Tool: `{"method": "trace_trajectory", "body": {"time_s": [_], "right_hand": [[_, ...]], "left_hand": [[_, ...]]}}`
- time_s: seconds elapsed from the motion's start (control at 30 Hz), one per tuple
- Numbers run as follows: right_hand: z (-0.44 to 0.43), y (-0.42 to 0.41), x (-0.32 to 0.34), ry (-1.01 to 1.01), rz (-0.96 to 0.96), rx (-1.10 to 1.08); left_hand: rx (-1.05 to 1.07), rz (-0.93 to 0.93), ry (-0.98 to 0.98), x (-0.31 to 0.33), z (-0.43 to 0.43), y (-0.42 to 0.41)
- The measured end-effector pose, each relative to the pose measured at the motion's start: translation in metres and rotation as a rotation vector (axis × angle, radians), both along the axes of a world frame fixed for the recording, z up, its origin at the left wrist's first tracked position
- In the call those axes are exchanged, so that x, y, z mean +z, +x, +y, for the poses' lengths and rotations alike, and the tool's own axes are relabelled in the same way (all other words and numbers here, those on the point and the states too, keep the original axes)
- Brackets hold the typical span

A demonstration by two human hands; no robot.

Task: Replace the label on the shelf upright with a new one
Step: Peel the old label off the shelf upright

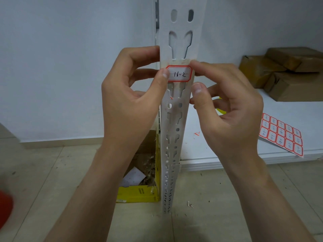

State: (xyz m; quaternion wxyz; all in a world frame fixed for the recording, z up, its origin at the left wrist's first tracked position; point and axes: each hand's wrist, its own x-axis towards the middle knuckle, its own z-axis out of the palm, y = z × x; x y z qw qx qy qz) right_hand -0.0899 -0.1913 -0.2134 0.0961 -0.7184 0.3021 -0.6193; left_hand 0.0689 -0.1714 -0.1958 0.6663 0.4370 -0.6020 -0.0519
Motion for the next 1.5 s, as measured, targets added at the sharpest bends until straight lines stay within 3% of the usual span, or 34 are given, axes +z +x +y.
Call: {"method": "trace_trajectory", "body": {"time_s": [1.5], "right_hand": [[0.0001, 0.001, 0.0016, -0.002, -0.003, 0.002]], "left_hand": [[0.001, 0.009, 0.006, 0.0001, -0.0004, 0.0002]]}}
